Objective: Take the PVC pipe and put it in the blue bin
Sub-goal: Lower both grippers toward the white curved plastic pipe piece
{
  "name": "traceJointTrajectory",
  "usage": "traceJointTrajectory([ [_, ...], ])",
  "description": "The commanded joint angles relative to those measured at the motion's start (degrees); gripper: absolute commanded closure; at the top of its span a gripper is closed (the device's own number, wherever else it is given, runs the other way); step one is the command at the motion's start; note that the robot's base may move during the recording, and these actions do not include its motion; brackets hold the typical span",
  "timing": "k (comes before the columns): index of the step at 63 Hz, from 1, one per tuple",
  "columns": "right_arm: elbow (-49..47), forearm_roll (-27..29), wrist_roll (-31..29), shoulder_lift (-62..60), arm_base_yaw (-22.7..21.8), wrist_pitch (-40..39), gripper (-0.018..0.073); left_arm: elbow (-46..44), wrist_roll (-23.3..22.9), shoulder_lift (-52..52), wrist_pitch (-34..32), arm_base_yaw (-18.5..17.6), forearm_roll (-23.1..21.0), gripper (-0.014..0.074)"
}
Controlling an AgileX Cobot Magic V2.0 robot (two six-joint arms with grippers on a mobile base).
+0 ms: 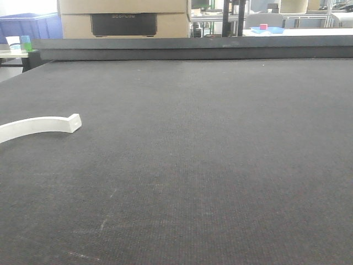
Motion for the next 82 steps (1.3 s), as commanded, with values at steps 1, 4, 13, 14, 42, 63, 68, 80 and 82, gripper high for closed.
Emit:
traceJointTrajectory([
  [1, -0.84, 1.3, 0.01, -0.18, -0.05, -5.32, 0.0727, -3.04, -0.16, -0.23, -0.8, -0.32, 1.54, 0.0707],
  [4, -2.1, 3.74, 0.01, -0.18, -0.05, -5.47, 0.0727, -5.24, -0.16, -0.23, -0.52, -0.32, 2.0, 0.0707],
  [13, -6.18, 7.14, 0.01, -0.18, -0.05, -4.45, 0.0727, -11.96, -0.16, 0.3, 1.42, -0.32, 2.79, 0.0707],
  [14, -6.54, 7.14, 0.01, -0.18, -0.05, -4.45, 0.0727, -12.67, -0.16, 0.73, 1.42, -0.32, 2.79, 0.0707],
  [42, -32.29, 6.94, 0.01, 15.76, -0.05, 13.74, 0.0727, -40.27, -0.16, 27.72, 14.11, -0.32, 4.5, 0.0707],
  [63, -52.9, 6.8, 0.01, 43.07, -0.05, 47.23, 0.0727, -56.9, -0.27, 46.04, 38.11, -0.32, -0.54, 0.0707],
  [68, -54.12, 6.8, 0.01, 48.79, -0.05, 51.05, 0.0727, -58.72, -0.27, 50.43, 41.57, -0.32, -1.16, 0.0707],
  [80, -53.77, 6.8, 0.01, 60.44, -0.05, 51.61, 0.0727, -59.16, -0.27, 61.57, 46.45, -0.32, -2.03, 0.0707],
  [82, -53.77, 6.8, 0.01, 61.78, -0.05, 51.61, 0.0727, -59.16, -0.27, 63.09, 46.76, -0.32, -2.03, 0.0707],
])
